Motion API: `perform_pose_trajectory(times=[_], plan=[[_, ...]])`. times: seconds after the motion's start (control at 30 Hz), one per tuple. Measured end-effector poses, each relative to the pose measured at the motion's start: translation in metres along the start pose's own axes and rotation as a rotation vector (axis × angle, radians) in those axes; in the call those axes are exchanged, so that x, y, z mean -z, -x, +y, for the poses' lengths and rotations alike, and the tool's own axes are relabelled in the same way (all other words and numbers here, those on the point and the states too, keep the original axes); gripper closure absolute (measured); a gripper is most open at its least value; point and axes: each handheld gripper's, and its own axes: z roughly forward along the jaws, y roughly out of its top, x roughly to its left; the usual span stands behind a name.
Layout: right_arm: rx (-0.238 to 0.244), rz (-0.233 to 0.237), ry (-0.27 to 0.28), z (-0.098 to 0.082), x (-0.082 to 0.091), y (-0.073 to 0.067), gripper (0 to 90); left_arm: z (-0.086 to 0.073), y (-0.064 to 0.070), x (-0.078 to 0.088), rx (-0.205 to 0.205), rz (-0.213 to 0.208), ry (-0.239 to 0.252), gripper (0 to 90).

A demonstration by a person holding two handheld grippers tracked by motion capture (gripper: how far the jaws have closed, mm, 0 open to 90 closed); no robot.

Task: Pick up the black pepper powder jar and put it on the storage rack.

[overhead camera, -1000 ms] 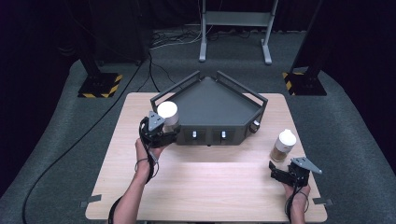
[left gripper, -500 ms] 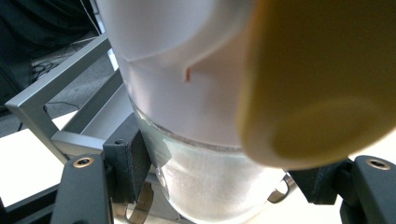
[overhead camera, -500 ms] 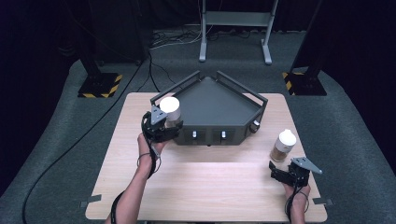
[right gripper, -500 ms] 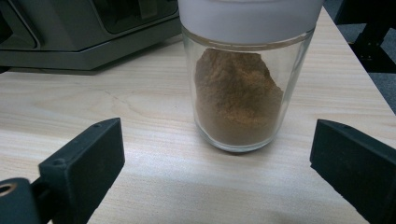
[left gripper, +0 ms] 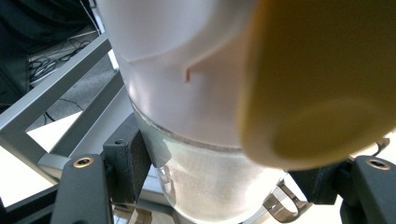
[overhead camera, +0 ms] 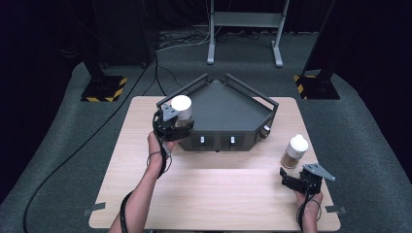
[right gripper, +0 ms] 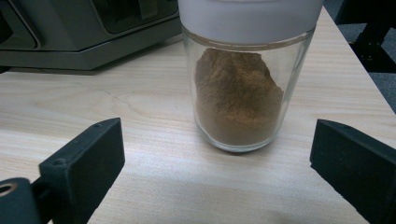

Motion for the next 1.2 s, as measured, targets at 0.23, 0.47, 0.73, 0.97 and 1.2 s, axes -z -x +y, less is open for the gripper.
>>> perform_pose_trajectory(times=[0.23,0.47,0.73,0.97,1.2], plan=[[0.003,0.001,-0.002,0.000,0.000,0.000,2.2,0.010,0.000,-0.010,-0.005,0.001,-0.016,30.4],[0.001,0.002,-0.002,0.000,0.000,0.000,2.2,0.014,-0.003,-0.022,0.008,-0.003,-0.033,30.5],[0.000,0.004,-0.002,0.000,0.000,0.001,2.2,0.017,-0.004,-0.032,0.017,-0.004,-0.056,30.4],[0.001,0.005,-0.003,0.000,0.000,0.001,2.2,0.017,-0.005,-0.037,0.024,-0.010,-0.072,30.4],[-0.001,0.006,-0.002,0.000,0.000,0.001,2.2,0.017,-0.004,-0.041,0.027,-0.012,-0.082,30.4]])
